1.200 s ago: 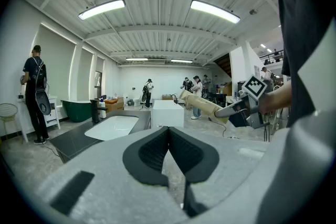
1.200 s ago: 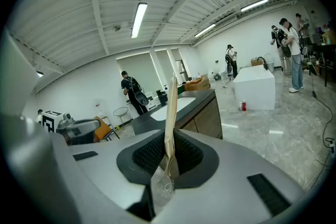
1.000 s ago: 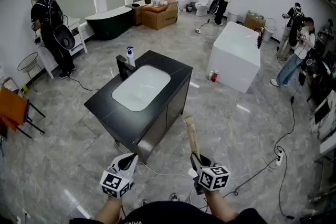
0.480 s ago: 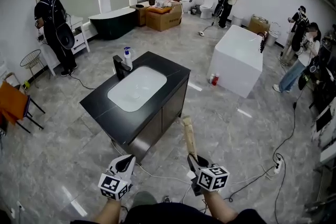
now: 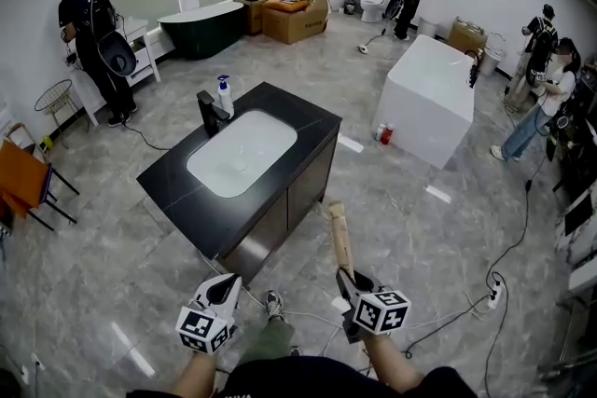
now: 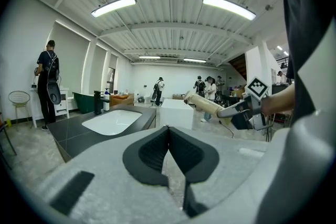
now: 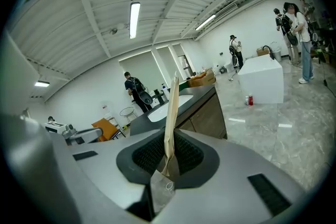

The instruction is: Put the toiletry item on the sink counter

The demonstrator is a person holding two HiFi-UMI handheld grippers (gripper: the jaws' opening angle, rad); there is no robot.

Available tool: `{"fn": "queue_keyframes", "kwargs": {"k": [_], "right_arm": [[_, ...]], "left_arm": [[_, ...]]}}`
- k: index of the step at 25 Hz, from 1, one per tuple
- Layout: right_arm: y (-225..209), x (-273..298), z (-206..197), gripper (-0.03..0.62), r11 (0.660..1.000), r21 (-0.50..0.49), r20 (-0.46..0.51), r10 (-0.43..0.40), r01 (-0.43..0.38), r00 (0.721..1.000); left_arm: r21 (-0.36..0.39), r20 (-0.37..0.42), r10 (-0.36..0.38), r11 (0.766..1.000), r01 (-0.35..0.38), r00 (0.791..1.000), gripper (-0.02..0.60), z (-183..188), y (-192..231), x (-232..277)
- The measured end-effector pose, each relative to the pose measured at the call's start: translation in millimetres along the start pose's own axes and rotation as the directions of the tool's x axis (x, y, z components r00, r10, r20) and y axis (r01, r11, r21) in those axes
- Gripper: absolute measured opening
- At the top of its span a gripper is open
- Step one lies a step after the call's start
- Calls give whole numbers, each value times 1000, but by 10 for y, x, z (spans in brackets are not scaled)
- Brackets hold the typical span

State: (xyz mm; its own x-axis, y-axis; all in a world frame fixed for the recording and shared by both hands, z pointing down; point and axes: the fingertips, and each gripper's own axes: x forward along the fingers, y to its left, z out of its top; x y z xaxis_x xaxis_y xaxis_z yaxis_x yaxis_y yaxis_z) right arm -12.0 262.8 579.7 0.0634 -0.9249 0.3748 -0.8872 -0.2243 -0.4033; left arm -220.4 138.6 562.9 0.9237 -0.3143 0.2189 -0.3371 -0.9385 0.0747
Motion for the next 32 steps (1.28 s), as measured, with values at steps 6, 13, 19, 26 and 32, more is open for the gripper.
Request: {"fn": "queue_keyframes", "kwargs": {"k": [6,13,19,26,32], "right_arm": [[-203,469,236,46,1000,4,-13,-26,26,1000],[-383,1202,713,46,999,-14,-19,-44,44,999],[-526,1769,1089,46,998,-7,0,-64,64,998],[-610,2212,1357,46,997,5,23,-81,81,996],[-697,2550,1474,46,997,6,7,-75,75,997]], "left_arm": [[-22,-2,-31,999,30,1000,9,54,363,582],[-9,10,-65,998,65,998,9,347,965,1300],[5,16,-81,997,81,997,9,562,1485,1811],[11,24,-80,997,80,996,9,724,1918,2088],[-12,-1,-60,998,60,998,9,660,2155,2223]]}}
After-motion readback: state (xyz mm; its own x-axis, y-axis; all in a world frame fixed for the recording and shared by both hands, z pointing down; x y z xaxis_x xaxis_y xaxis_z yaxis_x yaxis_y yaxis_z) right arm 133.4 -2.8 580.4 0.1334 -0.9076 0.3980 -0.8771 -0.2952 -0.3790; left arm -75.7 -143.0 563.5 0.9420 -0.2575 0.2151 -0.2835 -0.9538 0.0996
